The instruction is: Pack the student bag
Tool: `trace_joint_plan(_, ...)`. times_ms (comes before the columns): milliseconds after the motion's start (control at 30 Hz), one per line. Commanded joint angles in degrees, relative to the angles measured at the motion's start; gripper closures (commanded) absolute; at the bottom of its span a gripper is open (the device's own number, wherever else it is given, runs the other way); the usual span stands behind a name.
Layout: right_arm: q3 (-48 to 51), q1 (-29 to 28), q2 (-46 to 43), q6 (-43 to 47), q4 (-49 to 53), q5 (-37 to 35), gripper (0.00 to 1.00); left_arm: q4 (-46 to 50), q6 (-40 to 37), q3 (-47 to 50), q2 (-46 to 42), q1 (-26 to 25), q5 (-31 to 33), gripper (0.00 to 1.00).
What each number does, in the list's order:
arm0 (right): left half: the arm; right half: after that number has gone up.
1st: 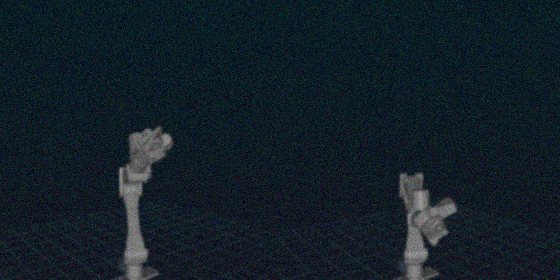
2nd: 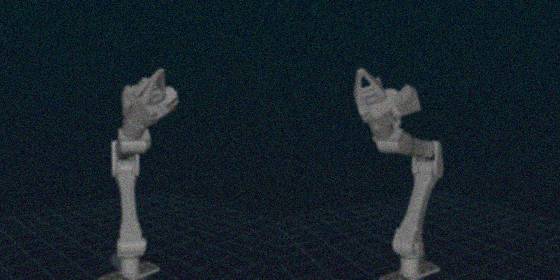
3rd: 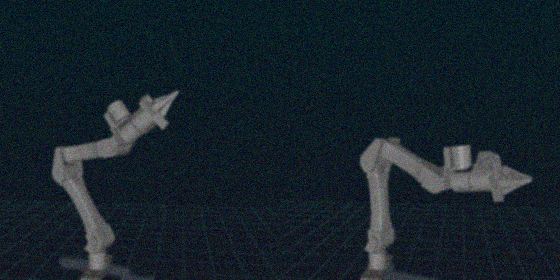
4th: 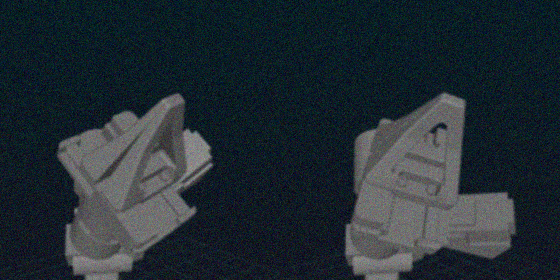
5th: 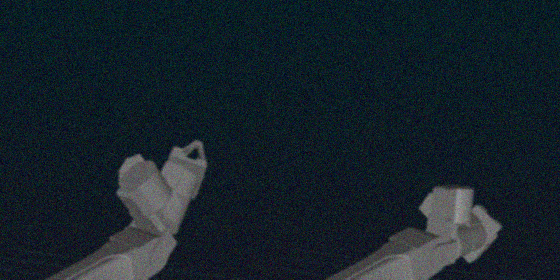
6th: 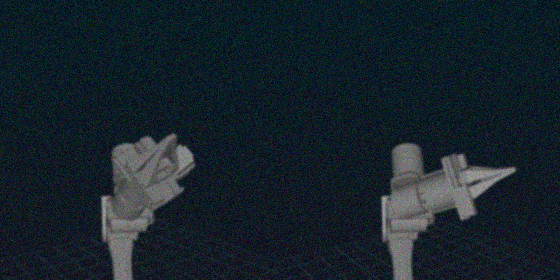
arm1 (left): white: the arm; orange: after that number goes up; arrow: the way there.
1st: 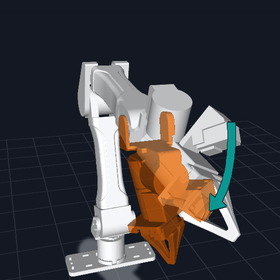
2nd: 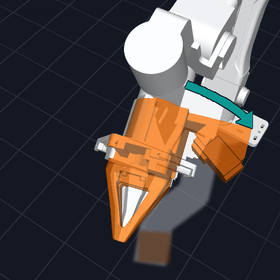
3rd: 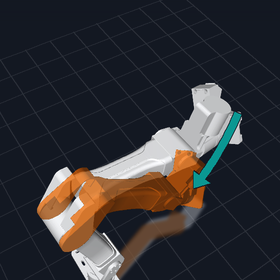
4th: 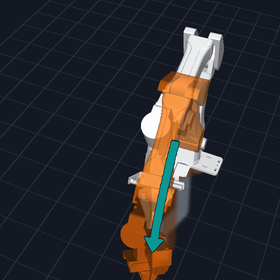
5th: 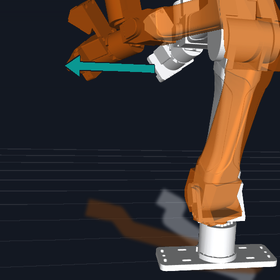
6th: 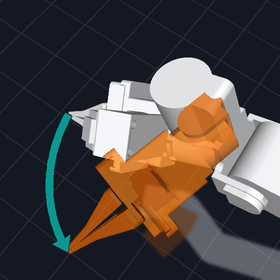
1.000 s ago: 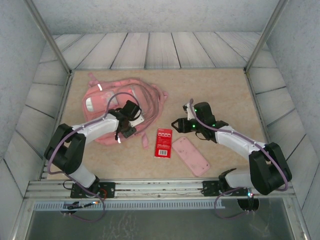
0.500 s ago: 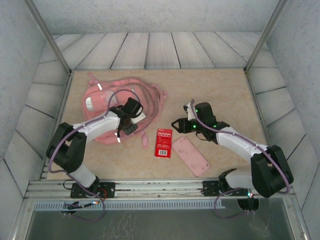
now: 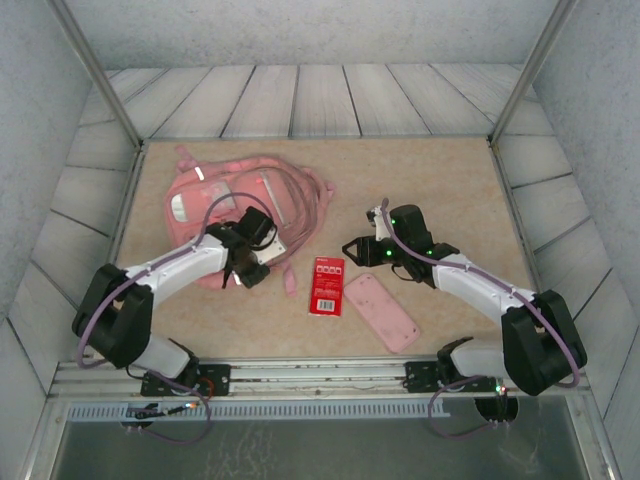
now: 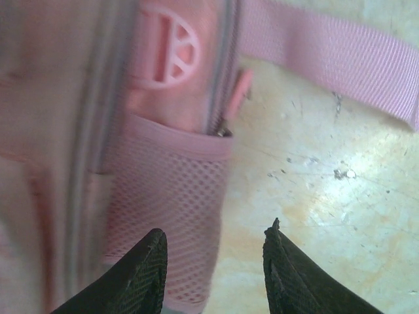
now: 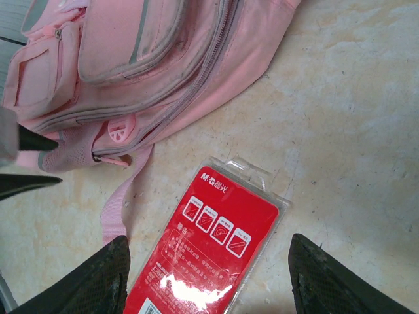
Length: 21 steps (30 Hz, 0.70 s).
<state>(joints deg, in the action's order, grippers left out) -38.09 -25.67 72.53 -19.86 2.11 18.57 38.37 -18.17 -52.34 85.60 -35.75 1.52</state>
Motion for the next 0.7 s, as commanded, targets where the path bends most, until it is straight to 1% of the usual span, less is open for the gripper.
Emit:
trace_joint_plan(0,-0.8,0.0,-0.4,0.6,0.0,1.5,0.36,0.8,-0.1,0.2,3.0,-0.2,-1.9,0.58)
trace_joint_plan(133,0.5,0.0,-1.5,0.4,-0.1,1.0,0.36,-0.2,0.3,0.4,6.8,-0.2,1.8,0.58)
trace_joint_plan(267,2.2,0.0,-2.2,0.1,-0.7,0.5,0.36,-1.1,1.5,0.0,9.1,-0.1,8.7,0.59)
trace_joint_plan(367,3.0,0.0,-2.1,0.0,-1.3,1.2,0.36,-2.4,2.5,0.1,8.4,0.0,12.7,0.55)
trace_joint_plan(533,2.9,0.0,-1.6,0.7,-1.2,1.5,0.36,-3.9,3.7,0.3,6.2,0.1,15.6,0.53)
trace_joint_plan(667,2.7,0.0,-1.2,0.7,-1.5,1.5,0.36,-4.5,3.2,0.5,4.9,0.0,16.9,0.51)
